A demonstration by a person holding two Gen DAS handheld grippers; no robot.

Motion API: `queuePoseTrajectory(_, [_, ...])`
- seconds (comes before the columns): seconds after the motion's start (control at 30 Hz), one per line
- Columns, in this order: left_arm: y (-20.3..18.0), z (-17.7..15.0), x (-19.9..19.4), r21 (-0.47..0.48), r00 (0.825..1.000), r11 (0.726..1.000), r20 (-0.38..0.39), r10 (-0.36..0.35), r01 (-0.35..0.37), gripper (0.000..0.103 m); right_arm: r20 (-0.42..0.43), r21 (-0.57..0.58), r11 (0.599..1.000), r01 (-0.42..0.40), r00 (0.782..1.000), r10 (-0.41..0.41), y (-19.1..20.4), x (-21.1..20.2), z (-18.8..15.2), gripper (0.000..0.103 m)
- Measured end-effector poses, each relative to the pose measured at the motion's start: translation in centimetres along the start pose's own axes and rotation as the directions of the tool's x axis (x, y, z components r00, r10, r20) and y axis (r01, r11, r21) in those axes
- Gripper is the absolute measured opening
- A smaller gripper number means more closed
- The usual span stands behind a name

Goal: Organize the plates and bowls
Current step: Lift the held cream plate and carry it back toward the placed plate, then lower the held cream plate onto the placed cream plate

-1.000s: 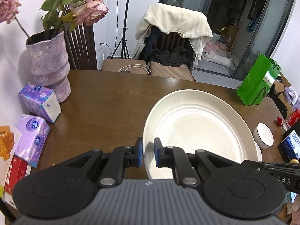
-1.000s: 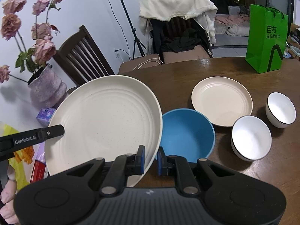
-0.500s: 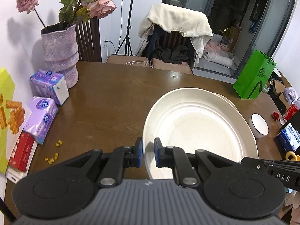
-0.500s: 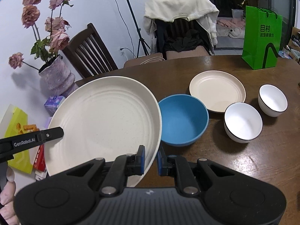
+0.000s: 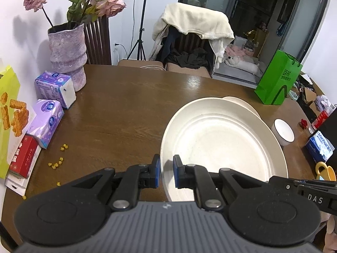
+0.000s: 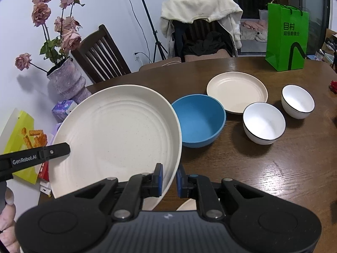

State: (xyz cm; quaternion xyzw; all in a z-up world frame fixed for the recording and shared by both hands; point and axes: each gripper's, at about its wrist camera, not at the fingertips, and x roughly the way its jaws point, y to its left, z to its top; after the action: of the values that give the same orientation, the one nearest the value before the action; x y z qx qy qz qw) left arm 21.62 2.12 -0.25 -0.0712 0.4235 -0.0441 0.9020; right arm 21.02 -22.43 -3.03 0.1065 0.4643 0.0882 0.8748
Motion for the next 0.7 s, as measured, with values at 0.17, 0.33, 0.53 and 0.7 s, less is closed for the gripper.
queuePoseTrajectory(0.17, [-0.9,-1.0,-0.5,0.007,1.0,1.0,0.0,-0.011,0.011,0.013,0.007,0.004,1.0,0.008,1.0,-0.008,-0.8,-1.0,-1.0,0.013])
queuePoseTrajectory(0.33, [-2.0,-2.1,-1.0,0.015,1.0,1.0,-0.002,-0.021,0.021,0.013,0.01,0.022,1.0,0.01,1.0,-0.01,-1.9,-1.8,-2.2,0.013])
queuePoseTrajectory(0.53, [-3.6,-3.4,-1.1,0.039,0.999,0.999,-0.015,-0.031,0.032,0.013,0.023,0.033,0.999,0.033,0.999,-0.034,-3.2,-2.6,-3.8,0.013])
queuePoseTrajectory(0.7, [-4.7,-4.5,-0.8,0.049,0.998,0.998,-0.03,-0.048,0.049,0.013,0.024,0.051,0.998,0.046,0.999,-0.047,-4.5,-3.2,-5.0,0.013])
